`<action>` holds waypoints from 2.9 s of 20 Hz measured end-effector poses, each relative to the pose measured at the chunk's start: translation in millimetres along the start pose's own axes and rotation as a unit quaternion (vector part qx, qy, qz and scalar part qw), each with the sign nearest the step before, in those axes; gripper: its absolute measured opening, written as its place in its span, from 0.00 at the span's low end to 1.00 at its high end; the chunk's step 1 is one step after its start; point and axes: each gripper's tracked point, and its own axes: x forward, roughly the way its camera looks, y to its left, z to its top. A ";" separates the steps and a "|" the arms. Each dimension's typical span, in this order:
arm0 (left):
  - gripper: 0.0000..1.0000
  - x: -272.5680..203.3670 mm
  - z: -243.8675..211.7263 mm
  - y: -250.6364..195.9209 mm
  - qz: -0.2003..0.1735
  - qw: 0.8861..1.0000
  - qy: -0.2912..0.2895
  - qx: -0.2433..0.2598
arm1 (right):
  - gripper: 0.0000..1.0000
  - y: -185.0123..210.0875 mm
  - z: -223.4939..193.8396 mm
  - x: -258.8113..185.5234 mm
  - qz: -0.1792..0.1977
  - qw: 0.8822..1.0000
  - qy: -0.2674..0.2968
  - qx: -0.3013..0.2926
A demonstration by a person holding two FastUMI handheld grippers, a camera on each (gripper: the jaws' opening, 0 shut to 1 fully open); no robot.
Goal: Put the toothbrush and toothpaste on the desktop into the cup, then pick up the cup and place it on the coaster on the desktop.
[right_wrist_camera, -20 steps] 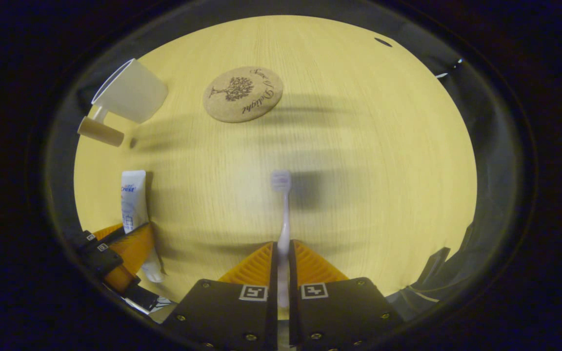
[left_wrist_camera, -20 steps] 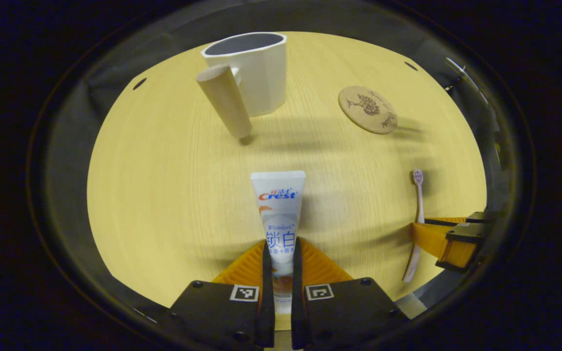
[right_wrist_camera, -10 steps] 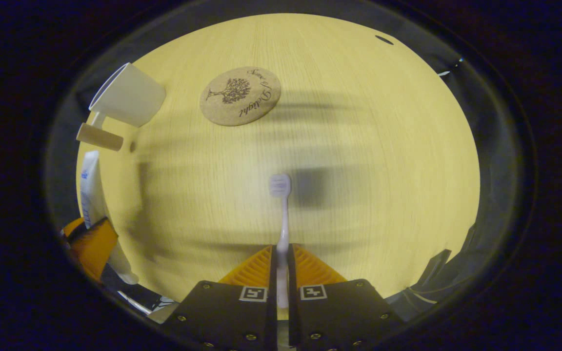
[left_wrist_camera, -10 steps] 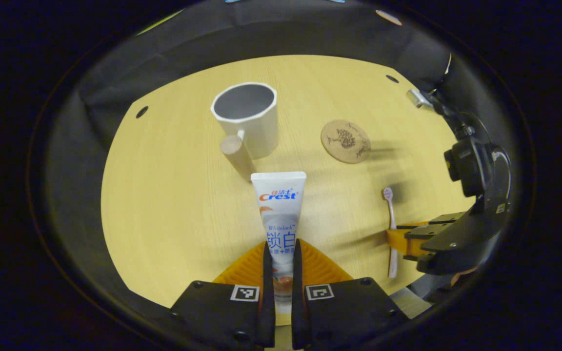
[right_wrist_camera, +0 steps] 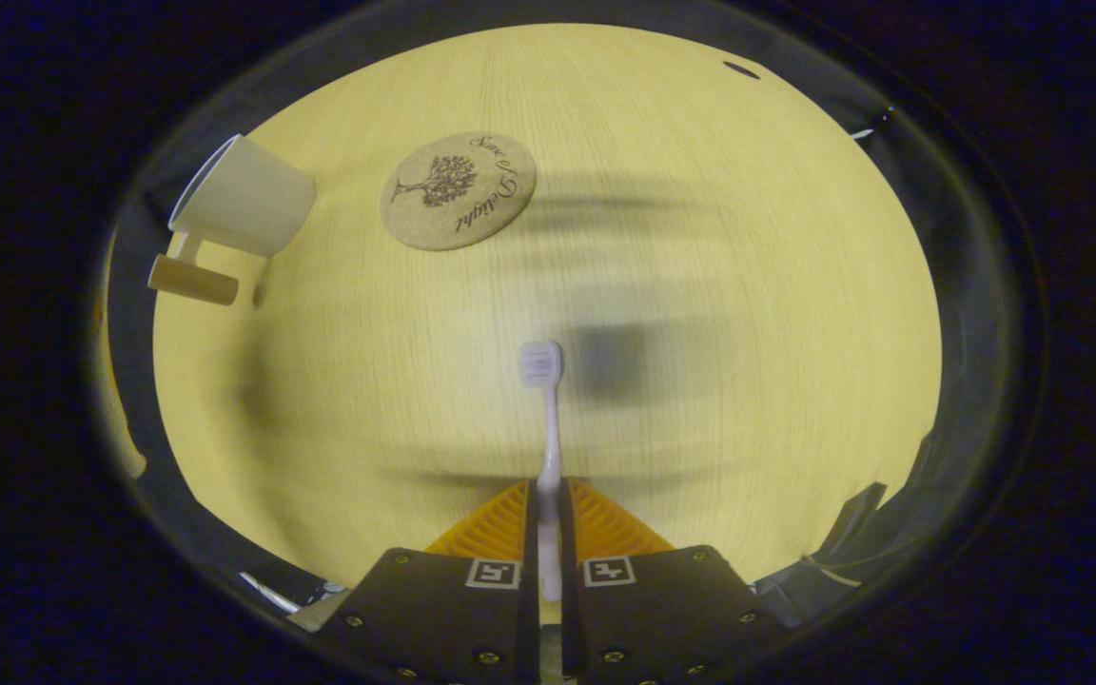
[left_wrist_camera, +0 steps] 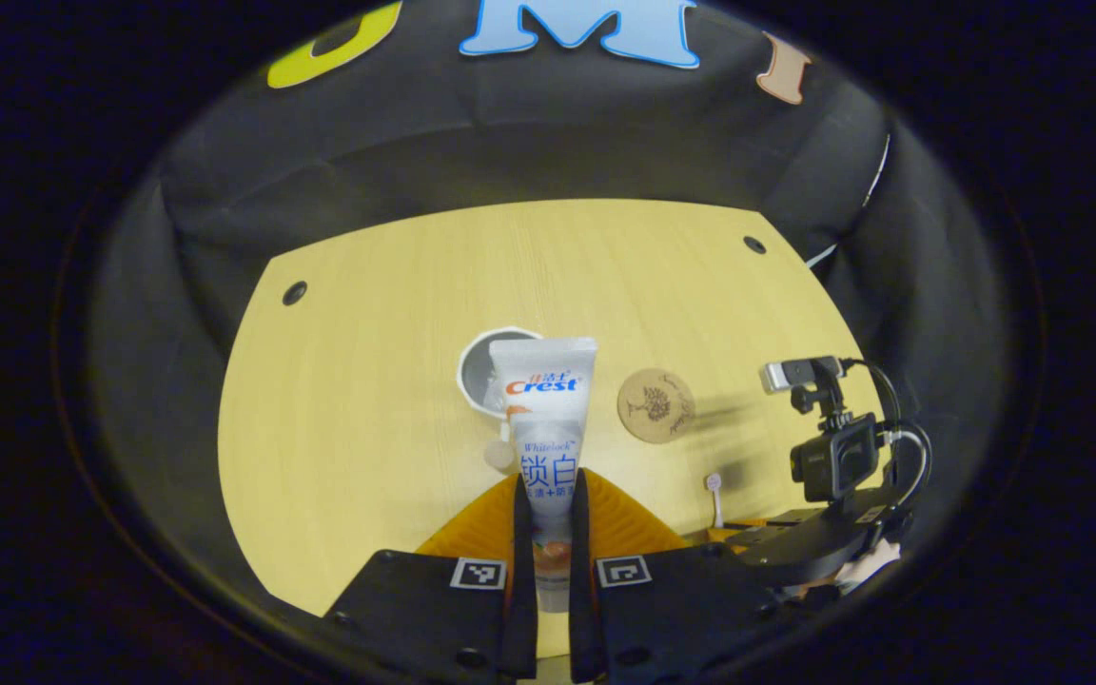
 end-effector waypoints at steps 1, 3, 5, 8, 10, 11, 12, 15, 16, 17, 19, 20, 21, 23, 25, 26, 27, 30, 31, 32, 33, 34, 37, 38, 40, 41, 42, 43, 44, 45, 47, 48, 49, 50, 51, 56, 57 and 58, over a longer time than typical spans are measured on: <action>0.21 -1.3 13.8 4.8 0.001 1.000 -0.010 -0.001 | 0.10 -0.1 0.1 -0.2 0.002 1.000 0.001 0.002; 0.20 -1.9 38.6 15.7 0.003 1.000 -0.029 -0.008 | 0.09 -0.5 0.6 0.0 0.005 1.000 0.002 0.005; 0.17 0.7 60.1 30.2 0.011 0.999 -0.044 -0.013 | 0.09 -1.0 0.5 -0.3 0.008 1.000 0.002 0.007; 0.21 6.1 88.5 47.7 0.018 0.998 -0.063 -0.016 | 0.10 -0.7 0.2 0.2 0.008 1.000 0.000 0.009; 0.20 15.1 98.9 49.9 0.018 0.997 -0.068 -0.013 | 0.09 -0.7 0.4 0.2 0.007 1.000 0.000 0.010; 0.20 18.9 104.2 49.3 0.016 0.997 -0.073 -0.010 | 0.10 -0.8 0.7 0.3 0.006 1.000 0.000 0.010; 0.20 24.5 109.1 47.3 0.012 0.997 -0.080 -0.006 | 0.10 -0.7 0.3 0.0 0.006 1.000 0.000 0.010; 0.23 45.2 126.9 39.1 -0.011 0.994 -0.111 -0.009 | 0.09 -0.9 0.7 0.2 0.006 1.000 -0.002 0.013; 0.20 53.5 131.6 39.5 -0.013 0.993 -0.118 -0.014 | 0.10 -0.8 0.5 0.2 0.006 1.000 -0.003 0.014; 0.20 59.8 134.2 41.6 -0.013 0.992 -0.125 -0.019 | 0.09 -1.1 0.6 -0.4 0.005 1.000 -0.004 0.016; 0.21 71.3 138.2 45.6 -0.011 0.990 -0.142 -0.021 | 0.09 -0.9 0.0 0.3 0.005 1.000 -0.006 0.019; 0.20 76.4 139.0 44.7 -0.012 0.988 -0.152 -0.023 | 0.09 -1.0 0.2 0.3 0.005 1.000 -0.007 0.019; 0.20 82.3 136.4 44.5 -0.011 0.987 -0.156 -0.023 | 0.09 -1.0 0.3 0.1 0.006 1.000 -0.008 0.019; 0.20 93.1 130.8 48.1 -0.004 0.986 -0.164 -0.019 | 0.09 -0.9 -0.2 0.4 0.007 1.000 -0.009 0.019; 0.20 97.1 126.9 51.0 0.005 0.984 -0.179 -0.018 | 0.10 -1.1 -0.2 0.3 0.008 1.000 -0.008 0.019; 0.20 97.1 124.9 51.8 0.013 0.982 -0.186 -0.020 | 0.09 -1.1 -0.1 0.2 0.008 1.000 -0.009 0.019; 0.23 98.9 123.6 53.0 0.019 0.981 -0.193 -0.021 | 0.10 -1.0 -0.2 0.3 0.008 1.000 -0.009 0.018; 0.25 106.6 111.9 54.6 0.013 0.983 -0.181 -0.020 | 0.10 -1.1 0.0 0.2 0.009 1.000 -0.009 0.018; 0.29 107.1 107.6 53.4 0.006 0.984 -0.177 -0.020 | 0.10 -1.1 0.0 0.3 0.009 1.000 -0.009 0.018; 0.34 105.5 104.6 55.0 0.006 0.984 -0.177 -0.018 | 0.10 -1.1 0.3 0.0 0.009 1.000 -0.008 0.018; 0.39 103.7 103.1 56.6 0.008 0.984 -0.180 -0.017 | 0.10 -1.1 0.2 0.4 0.009 1.000 -0.007 0.018; 0.50 100.8 102.5 58.0 0.010 0.983 -0.183 -0.015 | 0.09 -1.4 0.2 3.0 0.010 1.000 -0.007 0.018; 0.82 89.0 107.2 62.5 0.020 0.980 -0.198 -0.012 | 0.10 -1.4 0.3 -0.1 0.010 1.000 -0.006 0.018; 0.78 83.6 109.8 63.2 0.022 0.979 -0.202 -0.009 | 0.09 -1.6 0.6 0.7 0.010 1.000 -0.008 0.019; 0.75 70.7 111.0 63.9 0.023 0.977 -0.213 -0.002 | 0.09 -1.5 1.2 -0.6 0.008 1.000 -0.012 0.019; 0.75 64.9 111.4 63.8 0.024 0.976 -0.218 0.000 | 0.10 -1.5 0.6 -0.1 0.006 1.000 -0.015 0.020; 0.81 58.2 111.8 63.6 0.024 0.974 -0.224 0.002 | 0.10 -1.3 1.1 -0.3 0.005 1.000 -0.018 0.021; 0.75 50.5 110.9 65.8 0.025 0.973 -0.229 0.002 | 0.10 -1.1 0.8 0.2 0.004 1.000 -0.021 0.022; 0.75 42.7 108.4 68.2 0.025 0.972 -0.233 0.001 | 0.10 -1.1 0.3 -0.6 0.004 0.999 -0.024 0.023; 0.75 33.5 104.7 71.7 0.025 0.971 -0.236 0.001 | 0.10 -0.6 -0.6 -0.4 0.007 0.999 -0.027 0.025; 0.81 17.4 95.5 83.4 0.028 0.970 -0.242 -0.002 | 0.11 1.5 -3.9 -0.7 0.017 0.999 -0.023 0.039; 0.81 10.4 88.6 92.8 0.033 0.969 -0.243 -0.005 | 0.11 4.8 -4.7 -1.0 0.027 0.998 -0.020 0.046; 0.75 4.3 80.8 103.6 0.039 0.969 -0.242 -0.008 | 0.11 7.2 -4.8 -2.1 0.033 0.998 -0.017 0.050; 0.78 -0.4 72.5 115.5 0.046 0.970 -0.240 -0.012 | 0.11 9.5 -1.8 -4.4 0.036 0.998 -0.020 0.053; 0.78 -4.2 63.7 127.2 0.054 0.969 -0.239 -0.016 | 0.11 13.5 2.9 -8.0 0.040 0.997 -0.025 0.054; 0.81 -16.2 19.2 178.6 0.087 0.969 -0.223 -0.051 | 0.10 43.3 50.5 -44.8 0.071 0.993 -0.073 0.059; 0.81 -19.2 10.6 187.4 0.093 0.969 -0.221 -0.061 | 0.10 51.5 62.4 -53.4 0.078 0.992 -0.084 0.059; 0.81 -20.5 3.3 195.5 0.098 0.968 -0.218 -0.070 | 0.11 59.6 73.3 -63.0 0.086 0.990 -0.094 0.060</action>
